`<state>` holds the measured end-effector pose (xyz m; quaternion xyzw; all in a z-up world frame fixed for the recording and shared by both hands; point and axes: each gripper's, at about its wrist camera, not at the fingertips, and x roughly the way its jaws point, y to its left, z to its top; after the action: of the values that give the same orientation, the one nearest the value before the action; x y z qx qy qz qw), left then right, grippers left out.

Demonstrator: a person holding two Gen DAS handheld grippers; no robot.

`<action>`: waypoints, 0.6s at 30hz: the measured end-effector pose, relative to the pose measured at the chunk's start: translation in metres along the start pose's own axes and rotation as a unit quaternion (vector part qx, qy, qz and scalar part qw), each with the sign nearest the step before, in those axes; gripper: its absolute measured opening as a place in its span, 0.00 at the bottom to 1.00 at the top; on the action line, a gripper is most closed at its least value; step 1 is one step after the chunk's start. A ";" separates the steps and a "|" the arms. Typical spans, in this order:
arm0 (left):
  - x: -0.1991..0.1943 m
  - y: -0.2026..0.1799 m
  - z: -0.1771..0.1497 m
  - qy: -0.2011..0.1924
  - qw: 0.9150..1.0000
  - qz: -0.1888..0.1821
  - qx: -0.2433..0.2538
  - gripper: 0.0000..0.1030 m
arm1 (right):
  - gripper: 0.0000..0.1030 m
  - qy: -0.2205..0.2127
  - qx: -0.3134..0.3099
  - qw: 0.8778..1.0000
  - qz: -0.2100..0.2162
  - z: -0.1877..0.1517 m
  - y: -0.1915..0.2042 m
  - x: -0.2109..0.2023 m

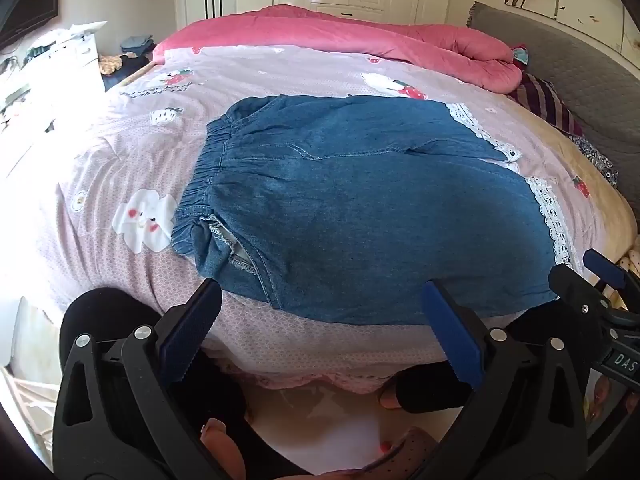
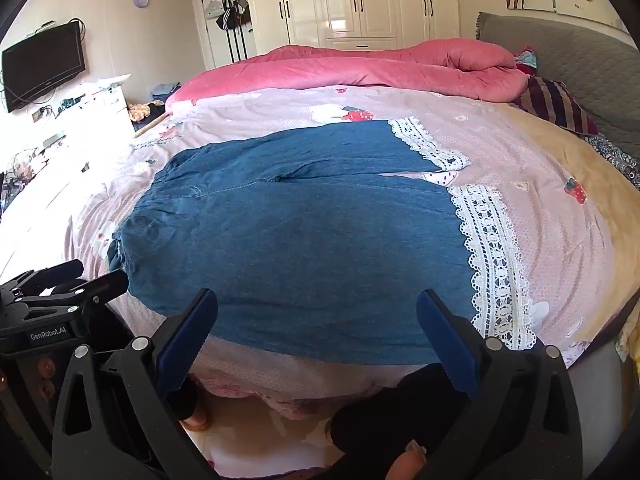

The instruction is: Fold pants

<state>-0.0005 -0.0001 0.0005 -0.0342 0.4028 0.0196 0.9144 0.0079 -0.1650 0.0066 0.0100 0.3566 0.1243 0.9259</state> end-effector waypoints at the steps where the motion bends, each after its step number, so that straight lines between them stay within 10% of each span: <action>1: 0.000 0.000 0.000 0.001 1.000 -0.001 0.001 0.91 | 0.96 0.000 -0.001 1.000 -0.001 0.000 0.000 0.000; 18: -0.003 0.002 0.005 -0.006 1.000 0.001 0.001 0.91 | 0.96 -0.007 -0.018 1.000 -0.007 0.002 0.006 0.000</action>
<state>0.0009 0.0019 0.0058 -0.0329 0.3973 0.0203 0.9169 0.0076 -0.1595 0.0087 -0.0079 0.3479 0.1240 0.9292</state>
